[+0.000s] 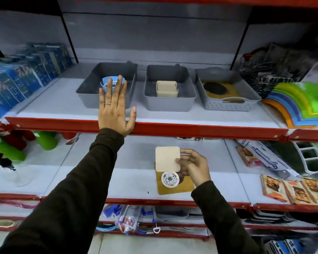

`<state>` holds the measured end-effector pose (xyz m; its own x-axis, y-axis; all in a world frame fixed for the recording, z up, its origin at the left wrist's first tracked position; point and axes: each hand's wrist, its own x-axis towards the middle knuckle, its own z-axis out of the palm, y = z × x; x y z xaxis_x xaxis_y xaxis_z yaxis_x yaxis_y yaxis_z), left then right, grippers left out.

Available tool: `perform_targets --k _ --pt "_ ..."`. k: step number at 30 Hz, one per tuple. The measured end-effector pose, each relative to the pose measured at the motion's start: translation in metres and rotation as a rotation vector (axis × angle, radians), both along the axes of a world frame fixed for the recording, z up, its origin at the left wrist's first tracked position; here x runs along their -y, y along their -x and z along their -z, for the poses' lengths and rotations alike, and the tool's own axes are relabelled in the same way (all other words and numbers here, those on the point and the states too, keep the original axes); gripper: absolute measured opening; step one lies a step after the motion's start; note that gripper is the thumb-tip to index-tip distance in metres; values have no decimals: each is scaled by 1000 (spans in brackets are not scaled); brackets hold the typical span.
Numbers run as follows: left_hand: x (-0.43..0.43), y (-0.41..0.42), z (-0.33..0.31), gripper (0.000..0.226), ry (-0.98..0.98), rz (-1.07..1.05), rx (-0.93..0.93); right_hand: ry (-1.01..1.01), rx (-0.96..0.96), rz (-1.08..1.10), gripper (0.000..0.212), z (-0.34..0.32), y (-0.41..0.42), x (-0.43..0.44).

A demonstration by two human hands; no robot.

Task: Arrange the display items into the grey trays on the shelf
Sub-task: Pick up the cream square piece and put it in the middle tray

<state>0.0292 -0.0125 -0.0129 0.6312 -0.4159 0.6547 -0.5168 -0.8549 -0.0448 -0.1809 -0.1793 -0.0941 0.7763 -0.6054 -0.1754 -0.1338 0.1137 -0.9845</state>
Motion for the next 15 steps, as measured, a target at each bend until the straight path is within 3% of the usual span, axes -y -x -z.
perform_targets --k 9,15 --pt "-3 3 0 83 9 -2 -73 52 257 -73 26 -110 14 3" --pt "-3 -2 0 81 7 20 -68 235 307 12 30 -158 -53 34"
